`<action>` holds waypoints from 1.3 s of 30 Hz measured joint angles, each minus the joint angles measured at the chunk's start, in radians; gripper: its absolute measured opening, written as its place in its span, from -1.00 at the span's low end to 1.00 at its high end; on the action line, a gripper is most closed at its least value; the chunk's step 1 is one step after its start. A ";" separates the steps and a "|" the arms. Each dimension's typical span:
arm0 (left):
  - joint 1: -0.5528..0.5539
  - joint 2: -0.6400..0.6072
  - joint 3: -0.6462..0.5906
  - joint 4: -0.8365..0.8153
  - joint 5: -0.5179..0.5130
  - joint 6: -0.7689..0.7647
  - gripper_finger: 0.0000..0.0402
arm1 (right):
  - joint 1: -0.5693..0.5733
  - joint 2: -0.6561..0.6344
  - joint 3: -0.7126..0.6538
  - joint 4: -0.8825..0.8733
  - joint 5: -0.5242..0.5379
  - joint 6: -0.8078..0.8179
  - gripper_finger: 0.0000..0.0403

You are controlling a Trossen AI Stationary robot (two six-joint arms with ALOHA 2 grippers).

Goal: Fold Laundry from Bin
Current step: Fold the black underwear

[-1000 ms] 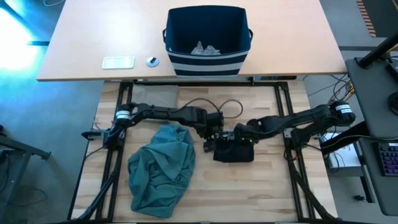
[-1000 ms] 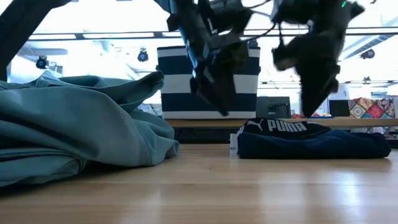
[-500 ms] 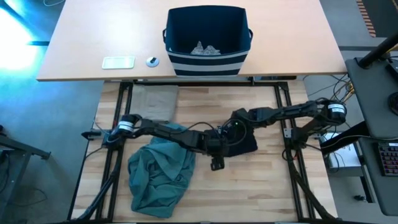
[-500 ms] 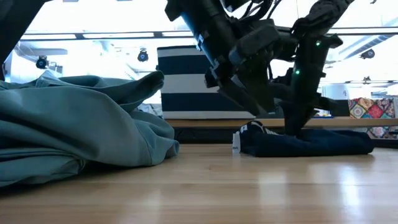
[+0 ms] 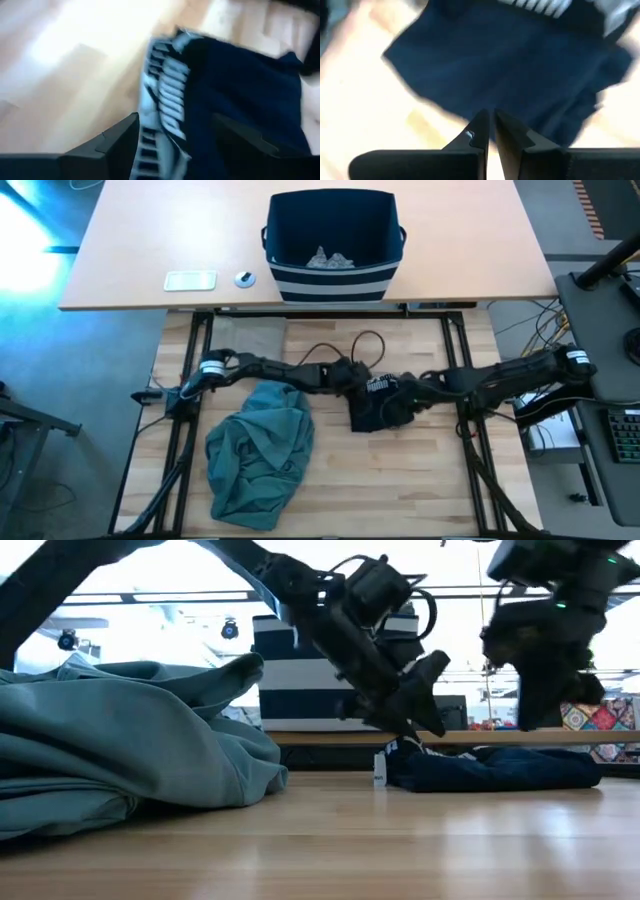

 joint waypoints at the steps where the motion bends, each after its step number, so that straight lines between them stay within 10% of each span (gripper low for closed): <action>1: 0.010 0.006 0.000 -0.001 -0.020 0.014 0.15 | 0.023 -0.005 -0.031 0.049 -0.022 0.010 -0.89; 13: 0.173 0.021 0.000 -0.205 -0.059 0.005 0.15 | 0.097 0.057 -0.174 0.194 0.125 0.081 -0.89; 29: 0.124 -0.163 -0.003 -0.551 -0.060 0.026 0.15 | -0.193 -0.026 0.011 0.127 0.210 -0.414 -0.89; 39: 0.058 -0.106 -0.011 -0.416 -0.009 0.038 0.15 | -0.569 0.309 0.030 0.506 -0.126 -0.571 -0.89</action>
